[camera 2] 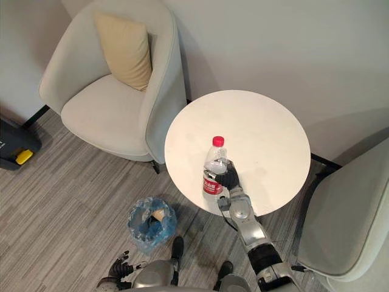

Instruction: Gather rubbish on tea table into small bin, then transfer packed bag to large trash can.

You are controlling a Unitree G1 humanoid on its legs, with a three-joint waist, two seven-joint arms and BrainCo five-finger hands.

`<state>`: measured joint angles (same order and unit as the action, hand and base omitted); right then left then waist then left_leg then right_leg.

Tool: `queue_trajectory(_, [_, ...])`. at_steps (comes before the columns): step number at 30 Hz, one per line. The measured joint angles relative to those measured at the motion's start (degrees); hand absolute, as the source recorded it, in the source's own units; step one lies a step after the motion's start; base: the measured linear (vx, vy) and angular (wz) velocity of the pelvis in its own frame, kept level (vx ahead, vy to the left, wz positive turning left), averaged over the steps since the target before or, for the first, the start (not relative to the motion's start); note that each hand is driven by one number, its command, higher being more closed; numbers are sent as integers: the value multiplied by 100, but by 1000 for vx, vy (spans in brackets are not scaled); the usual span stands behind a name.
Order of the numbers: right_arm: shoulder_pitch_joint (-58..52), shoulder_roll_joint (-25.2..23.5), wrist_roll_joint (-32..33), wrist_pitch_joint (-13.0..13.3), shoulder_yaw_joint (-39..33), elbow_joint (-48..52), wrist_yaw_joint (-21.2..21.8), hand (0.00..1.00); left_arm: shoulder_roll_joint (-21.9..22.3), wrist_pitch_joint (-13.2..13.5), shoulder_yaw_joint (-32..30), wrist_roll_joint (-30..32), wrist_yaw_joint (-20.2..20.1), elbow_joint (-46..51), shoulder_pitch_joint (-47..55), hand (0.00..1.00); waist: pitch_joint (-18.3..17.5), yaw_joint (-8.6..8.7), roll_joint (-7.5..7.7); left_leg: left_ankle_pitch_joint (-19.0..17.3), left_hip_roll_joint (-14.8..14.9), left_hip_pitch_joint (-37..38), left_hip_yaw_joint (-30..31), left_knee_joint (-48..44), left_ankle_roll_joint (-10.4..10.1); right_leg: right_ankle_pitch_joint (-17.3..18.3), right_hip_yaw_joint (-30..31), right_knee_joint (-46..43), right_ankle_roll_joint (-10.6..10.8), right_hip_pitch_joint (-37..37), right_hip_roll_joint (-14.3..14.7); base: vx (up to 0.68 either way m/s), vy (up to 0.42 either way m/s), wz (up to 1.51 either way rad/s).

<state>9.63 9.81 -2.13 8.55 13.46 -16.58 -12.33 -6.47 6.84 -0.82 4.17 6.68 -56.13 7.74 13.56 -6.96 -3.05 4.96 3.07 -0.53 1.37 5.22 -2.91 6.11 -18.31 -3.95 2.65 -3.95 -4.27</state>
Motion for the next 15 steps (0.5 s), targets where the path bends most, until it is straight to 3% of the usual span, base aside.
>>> queue_trajectory(15, [-1108, -53, -19, 183, -199, 1654, 262, 100, -16, -131, -159, 104, -6, -195, 18, 0, -307, 182, 129, -4, 17, 116, -196, 17, -4, -6, 252, 4, 8, -4, 4, -27, -2, -7])
